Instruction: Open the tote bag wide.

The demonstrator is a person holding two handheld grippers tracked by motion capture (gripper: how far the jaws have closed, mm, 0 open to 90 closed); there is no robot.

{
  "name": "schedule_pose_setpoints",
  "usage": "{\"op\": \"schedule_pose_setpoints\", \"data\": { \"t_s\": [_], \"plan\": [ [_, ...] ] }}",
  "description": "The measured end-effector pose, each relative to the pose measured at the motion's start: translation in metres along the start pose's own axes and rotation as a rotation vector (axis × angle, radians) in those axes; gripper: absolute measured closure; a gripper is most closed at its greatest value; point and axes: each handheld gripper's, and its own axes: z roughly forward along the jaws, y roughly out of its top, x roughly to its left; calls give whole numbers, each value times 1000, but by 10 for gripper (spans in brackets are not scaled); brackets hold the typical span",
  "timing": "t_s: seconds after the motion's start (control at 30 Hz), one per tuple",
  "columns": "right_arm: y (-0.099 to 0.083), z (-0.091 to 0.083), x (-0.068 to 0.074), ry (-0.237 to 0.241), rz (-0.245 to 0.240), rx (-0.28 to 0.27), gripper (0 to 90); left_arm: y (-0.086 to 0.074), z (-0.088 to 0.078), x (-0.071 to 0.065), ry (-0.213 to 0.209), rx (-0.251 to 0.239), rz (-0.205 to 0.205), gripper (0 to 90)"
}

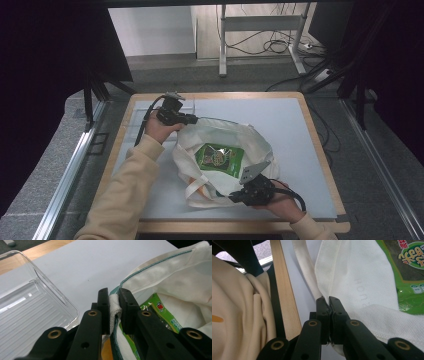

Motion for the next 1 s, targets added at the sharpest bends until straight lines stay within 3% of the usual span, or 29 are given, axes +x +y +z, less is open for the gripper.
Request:
{"op": "schedule_pose_setpoints", "data": {
  "t_s": [0.33,0.43,0.6,0.8,1.0],
  "plan": [
    [0,1,0,6,2,6,845,-3,0,2,-24,-15,-8,791],
    [1,-2,-2,6,-1,-12,726,-5,-3,-1,-30,-9,15,753],
    [3,-12,-4,-59,0,-75,551,-8,-13,-8,-35,-14,53,634],
    [5,-21,-7,-105,15,-110,482,-12,-30,-14,-50,-39,84,475],
    [6,-23,-8,-114,23,-121,458,-20,-45,-26,-67,-53,100,440]
  ]
}}
